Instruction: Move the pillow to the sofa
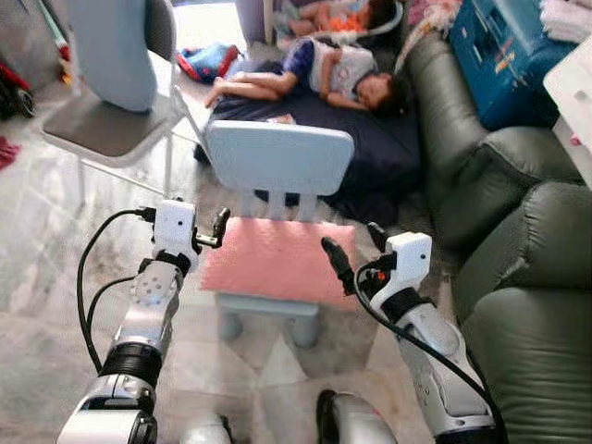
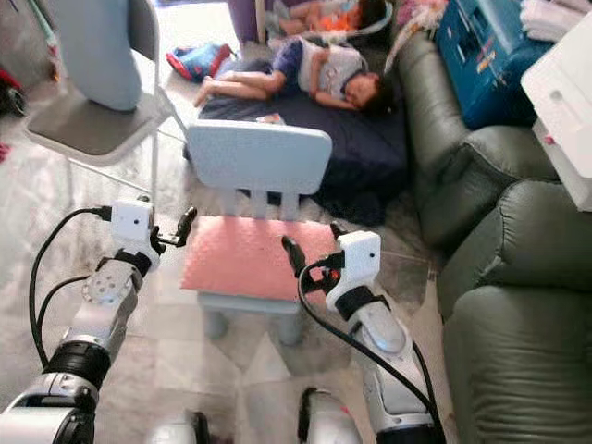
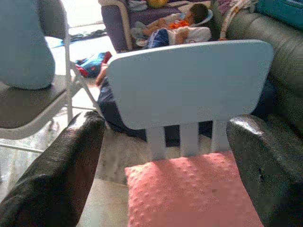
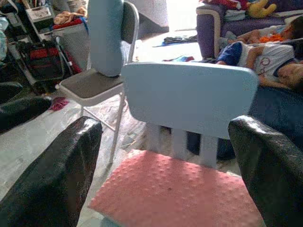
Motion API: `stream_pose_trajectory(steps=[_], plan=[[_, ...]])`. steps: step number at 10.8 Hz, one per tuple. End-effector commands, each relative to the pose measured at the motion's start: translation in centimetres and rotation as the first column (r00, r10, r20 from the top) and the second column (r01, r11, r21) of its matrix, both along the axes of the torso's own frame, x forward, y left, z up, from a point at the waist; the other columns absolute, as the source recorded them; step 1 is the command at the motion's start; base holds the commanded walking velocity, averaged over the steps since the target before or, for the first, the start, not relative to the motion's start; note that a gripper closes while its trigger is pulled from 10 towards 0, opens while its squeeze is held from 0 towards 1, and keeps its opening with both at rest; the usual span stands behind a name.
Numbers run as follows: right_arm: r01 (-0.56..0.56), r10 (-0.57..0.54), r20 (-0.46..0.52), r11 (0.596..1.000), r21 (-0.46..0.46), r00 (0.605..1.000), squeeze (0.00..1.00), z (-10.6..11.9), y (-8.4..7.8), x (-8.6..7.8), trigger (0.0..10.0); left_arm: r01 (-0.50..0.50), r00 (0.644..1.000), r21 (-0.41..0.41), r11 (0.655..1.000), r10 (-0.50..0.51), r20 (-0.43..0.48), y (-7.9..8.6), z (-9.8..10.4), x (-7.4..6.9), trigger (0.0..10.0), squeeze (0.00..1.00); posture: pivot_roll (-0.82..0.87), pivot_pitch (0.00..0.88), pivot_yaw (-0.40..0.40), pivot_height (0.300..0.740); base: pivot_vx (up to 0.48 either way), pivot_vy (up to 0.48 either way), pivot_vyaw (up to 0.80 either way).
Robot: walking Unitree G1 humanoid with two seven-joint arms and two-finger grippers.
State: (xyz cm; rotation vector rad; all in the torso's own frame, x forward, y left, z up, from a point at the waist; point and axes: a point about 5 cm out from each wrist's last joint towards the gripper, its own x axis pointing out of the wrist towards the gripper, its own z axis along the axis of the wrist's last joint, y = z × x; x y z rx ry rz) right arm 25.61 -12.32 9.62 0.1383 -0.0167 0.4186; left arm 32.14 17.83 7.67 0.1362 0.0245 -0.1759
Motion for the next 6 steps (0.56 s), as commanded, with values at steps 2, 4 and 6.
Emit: stream_pose_trajectory(steps=[2,4,6], plan=[[0.0,0.0,-0.004,1.0,-0.012,1.0,0.0,-0.17,-0.26,0.03,10.0,0.008,1.0,-0.012,1.0,-0.008,0.012,-0.14,0.14,-0.14,10.0,0.0,-0.09,0.112,-0.026,0.74,0.364,0.0,0.0],[0.003,-0.003,0.001,1.0,-0.017,1.0,0.0,-0.08,-0.34,0.24,10.0,0.01,1.0,-0.023,1.0,-0.01,0.015,-0.14,0.26,-0.02,10.0,0.0,-0.09,0.11,-0.025,0.74,0.298,0.377,0.0],[0.001,-0.001,0.0,1.0,-0.018,1.0,0.0,-0.1,-0.23,0.28,10.0,0.01,1.0,-0.02,1.0,-0.01,0.02,-0.08,0.36,0.01,10.0,0.0,-0.09,0.111,-0.022,0.74,0.294,0.379,0.0]])
